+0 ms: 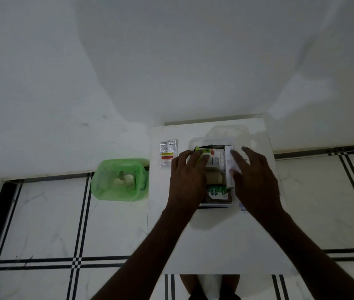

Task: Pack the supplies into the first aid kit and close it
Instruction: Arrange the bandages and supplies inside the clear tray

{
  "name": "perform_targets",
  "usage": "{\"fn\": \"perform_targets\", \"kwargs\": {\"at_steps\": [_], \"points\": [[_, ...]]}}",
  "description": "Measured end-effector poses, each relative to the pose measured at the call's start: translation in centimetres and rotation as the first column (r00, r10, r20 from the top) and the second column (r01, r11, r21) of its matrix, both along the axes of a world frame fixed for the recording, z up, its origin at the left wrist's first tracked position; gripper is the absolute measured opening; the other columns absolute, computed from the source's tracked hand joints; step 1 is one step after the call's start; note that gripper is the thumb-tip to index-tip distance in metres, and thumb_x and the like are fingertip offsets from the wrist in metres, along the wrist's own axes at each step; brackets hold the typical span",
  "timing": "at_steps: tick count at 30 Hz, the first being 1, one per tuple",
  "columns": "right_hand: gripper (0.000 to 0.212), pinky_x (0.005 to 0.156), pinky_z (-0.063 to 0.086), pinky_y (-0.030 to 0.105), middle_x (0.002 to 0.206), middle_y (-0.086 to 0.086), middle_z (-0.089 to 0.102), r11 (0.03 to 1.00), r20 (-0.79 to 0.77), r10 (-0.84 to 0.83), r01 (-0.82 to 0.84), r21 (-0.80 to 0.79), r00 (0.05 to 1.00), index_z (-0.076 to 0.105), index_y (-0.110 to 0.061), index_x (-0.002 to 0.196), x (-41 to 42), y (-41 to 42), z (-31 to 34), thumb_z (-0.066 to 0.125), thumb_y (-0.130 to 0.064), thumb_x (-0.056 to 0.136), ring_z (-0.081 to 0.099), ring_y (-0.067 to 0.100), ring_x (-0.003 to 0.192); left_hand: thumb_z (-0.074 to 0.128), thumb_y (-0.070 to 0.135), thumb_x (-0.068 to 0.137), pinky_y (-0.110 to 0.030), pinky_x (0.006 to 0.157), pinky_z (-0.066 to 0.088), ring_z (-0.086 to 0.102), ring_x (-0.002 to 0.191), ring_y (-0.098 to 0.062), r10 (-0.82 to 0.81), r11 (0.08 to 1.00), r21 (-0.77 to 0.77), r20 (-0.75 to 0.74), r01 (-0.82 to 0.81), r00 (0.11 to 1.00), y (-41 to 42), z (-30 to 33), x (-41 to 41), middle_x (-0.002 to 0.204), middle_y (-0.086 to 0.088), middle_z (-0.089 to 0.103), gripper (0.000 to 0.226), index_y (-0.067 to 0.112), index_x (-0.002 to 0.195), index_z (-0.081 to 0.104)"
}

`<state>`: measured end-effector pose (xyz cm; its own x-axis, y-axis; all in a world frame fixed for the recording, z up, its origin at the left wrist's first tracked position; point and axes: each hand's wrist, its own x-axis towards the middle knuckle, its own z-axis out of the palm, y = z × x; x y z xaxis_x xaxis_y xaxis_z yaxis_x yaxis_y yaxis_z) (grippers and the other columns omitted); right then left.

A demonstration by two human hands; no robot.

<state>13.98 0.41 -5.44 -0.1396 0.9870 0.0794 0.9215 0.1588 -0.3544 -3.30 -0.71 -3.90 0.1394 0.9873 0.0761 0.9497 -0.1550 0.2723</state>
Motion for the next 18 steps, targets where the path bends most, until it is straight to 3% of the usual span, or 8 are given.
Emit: {"fn": "perform_targets", "kwargs": {"at_steps": [2,5,10,13,15,16,18], "points": [[0.060,0.104,0.043,0.053,0.153,0.024,0.033,0.997,0.069,0.056,-0.051,-0.066,0.996,0.029,-0.011,0.150,0.1,-1.1,-1.2,0.048,-0.028,0.095,0.037,0.041,0.137,0.079,0.014,0.068,-0.049,0.098,0.048,0.060,0.118,-0.038,0.004,1.000,0.003,0.012,-0.004,1.000,-0.2,-0.2,0.1,0.131,-0.014,0.066,0.055,0.008,0.121,0.067],[0.062,0.106,0.038,0.054,0.157,0.025,0.023,0.993,0.079,0.048,-0.039,-0.111,0.996,0.020,-0.013,0.154,-0.2,-0.7,-1.7,0.039,-0.031,0.097,0.031,0.043,0.140,0.076,0.014,0.072,-0.050,0.099,0.048,0.058,0.120,-0.039,0.000,1.000,-0.009,0.008,0.001,1.000,-0.4,-0.4,-0.1,0.134,-0.015,0.063,0.055,0.007,0.125,0.065],[0.088,0.107,0.036,0.057,0.158,0.026,0.021,0.979,0.099,0.051,-0.030,-0.201,0.994,0.019,-0.013,0.154,-0.5,-0.2,-0.9,0.070,-0.030,0.084,0.031,0.045,0.139,0.044,0.027,0.082,-0.052,0.098,0.048,0.057,0.122,-0.040,-0.007,1.000,-0.001,-0.004,0.007,1.000,-0.7,-0.4,0.0,0.137,-0.016,0.061,0.053,0.007,0.128,0.063],[0.060,0.105,0.041,0.052,0.152,0.021,0.037,0.998,-0.064,-0.005,0.001,-0.055,0.998,0.031,-0.012,0.150,0.1,-0.7,0.1,0.053,-0.027,0.095,0.040,0.037,0.135,0.044,0.025,0.083,-0.050,0.099,0.047,0.056,0.123,-0.038,-0.001,0.999,0.053,0.042,-0.001,0.999,-0.8,-0.4,-0.2,0.136,-0.015,0.062,0.050,0.007,0.126,0.064],[0.041,0.096,0.049,0.045,0.132,0.019,0.059,0.989,-0.159,-0.099,0.115,0.093,0.982,0.051,-0.006,0.134,1.0,-1.2,0.2,0.049,-0.020,0.095,0.055,0.034,0.119,0.049,0.021,0.085,-0.047,0.101,0.045,0.055,0.124,-0.036,0.023,0.994,0.108,0.090,-0.032,0.996,-0.6,-0.6,-0.4,0.135,-0.014,0.063,0.045,0.007,0.126,0.064],[0.036,0.091,0.050,0.042,0.122,0.019,0.064,0.977,-0.172,-0.179,0.195,0.086,0.969,0.056,-0.004,0.127,1.6,-1.3,-0.1,0.051,-0.018,0.094,0.059,0.034,0.111,0.054,0.017,0.086,-0.046,0.102,0.045,0.054,0.123,-0.035,0.036,0.990,0.133,0.124,-0.053,0.992,-0.4,-0.6,-0.4,0.133,-0.014,0.064,0.042,0.007,0.125,0.064],[0.040,0.088,0.048,0.044,0.116,0.019,0.064,0.933,-0.097,-0.357,0.351,-0.077,0.929,0.054,-0.004,0.125,2.5,-1.1,-1.2,0.059,-0.024,0.091,0.058,0.036,0.106,0.062,0.011,0.084,-0.044,0.101,0.046,0.056,0.119,-0.032,0.084,0.978,0.173,0.195,-0.118,0.977,0.0,-0.6,-0.8,0.127,-0.014,0.066,0.040,0.005,0.124,0.065]]}}
